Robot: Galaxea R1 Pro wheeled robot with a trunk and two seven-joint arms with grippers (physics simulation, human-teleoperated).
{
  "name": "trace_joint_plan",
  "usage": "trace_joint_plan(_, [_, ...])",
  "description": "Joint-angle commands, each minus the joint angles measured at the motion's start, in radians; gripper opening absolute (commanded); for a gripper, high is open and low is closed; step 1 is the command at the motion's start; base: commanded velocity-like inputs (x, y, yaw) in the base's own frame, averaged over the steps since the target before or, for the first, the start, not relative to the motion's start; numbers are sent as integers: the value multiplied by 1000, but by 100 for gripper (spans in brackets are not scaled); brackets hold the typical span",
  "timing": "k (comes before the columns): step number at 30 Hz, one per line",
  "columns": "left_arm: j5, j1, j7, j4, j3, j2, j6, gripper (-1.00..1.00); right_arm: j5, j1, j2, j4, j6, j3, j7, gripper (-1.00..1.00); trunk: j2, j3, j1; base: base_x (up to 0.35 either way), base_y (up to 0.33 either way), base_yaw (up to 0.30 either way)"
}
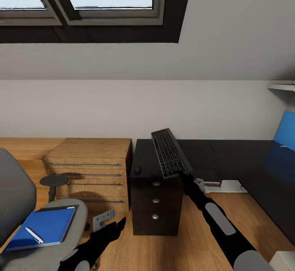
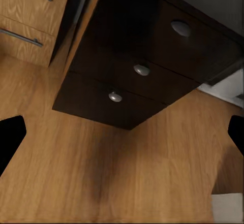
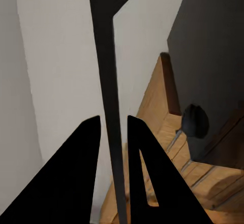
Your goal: In the bedroom, organize the workspace by keeping the computer under the desk, ensuring the monitor is on the desk, placing the keyboard on the desk next to the monitor, placing the mouse on the desk next to the keyboard, moving the folder from the swivel chair onto the desk next to the mouse, stacking the notebook on top of the folder with the pen on top of the notebook, and positioning the swivel chair next to the desk.
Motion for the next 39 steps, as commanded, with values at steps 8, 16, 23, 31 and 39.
trace_joint_plan(8, [11,-1,10,-2,-2,1,1,100,-13,88,-10,-203,-33,2,-105,-100,56,24,-31,-338,-128,0])
trace_joint_plan(16, [-1,-1,12,-2,4,-6,-7,100,-7,101,8,-183,-37,25,-117,-100,62,27,-35,-42,-17,0])
trace_joint_plan(23, [-3,-1,11,-2,3,26,-7,100,10,101,8,-164,-37,35,-115,-100,62,27,-35,0,0,0])
trace_joint_plan(31, [-2,-1,11,-2,1,33,-7,100,10,101,8,-158,-42,36,-115,-100,62,27,-35,0,0,0])
trace_joint_plan(39, [-2,-1,11,-2,-1,33,-4,100,9,101,7,-157,-42,30,-113,-100,62,27,-35,-257,-82,0])
